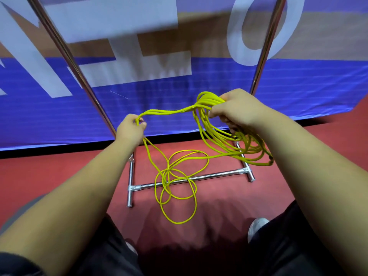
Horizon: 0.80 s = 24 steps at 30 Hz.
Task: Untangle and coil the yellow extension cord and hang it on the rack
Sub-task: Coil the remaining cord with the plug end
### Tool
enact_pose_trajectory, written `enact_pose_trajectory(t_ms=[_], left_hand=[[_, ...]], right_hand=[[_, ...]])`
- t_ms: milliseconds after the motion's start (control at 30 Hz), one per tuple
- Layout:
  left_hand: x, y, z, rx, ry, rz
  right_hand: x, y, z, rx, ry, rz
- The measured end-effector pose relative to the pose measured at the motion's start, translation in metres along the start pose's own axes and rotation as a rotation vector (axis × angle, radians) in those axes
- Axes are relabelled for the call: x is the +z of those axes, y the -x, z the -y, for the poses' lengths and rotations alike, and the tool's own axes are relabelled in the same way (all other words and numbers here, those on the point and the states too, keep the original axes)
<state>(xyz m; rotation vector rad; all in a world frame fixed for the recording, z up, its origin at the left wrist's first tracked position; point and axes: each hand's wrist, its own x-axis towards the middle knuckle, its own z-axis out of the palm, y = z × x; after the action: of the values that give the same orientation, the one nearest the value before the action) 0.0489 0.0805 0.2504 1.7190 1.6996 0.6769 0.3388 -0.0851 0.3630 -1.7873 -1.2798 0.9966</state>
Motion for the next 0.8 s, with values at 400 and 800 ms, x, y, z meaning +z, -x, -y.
enact_pose_trajectory(t_ms=[400,800], left_hand=[[-0.057,0.001,-0.017,0.428,-0.566,-0.030],[-0.087,0.026,-0.052,0.586,-0.288,-0.333]], right_hand=[[0.005,-0.020,-0.018,-0.078,0.719,-0.201],[0.027,-0.021,-0.017,-0.058,0.613,-0.099]])
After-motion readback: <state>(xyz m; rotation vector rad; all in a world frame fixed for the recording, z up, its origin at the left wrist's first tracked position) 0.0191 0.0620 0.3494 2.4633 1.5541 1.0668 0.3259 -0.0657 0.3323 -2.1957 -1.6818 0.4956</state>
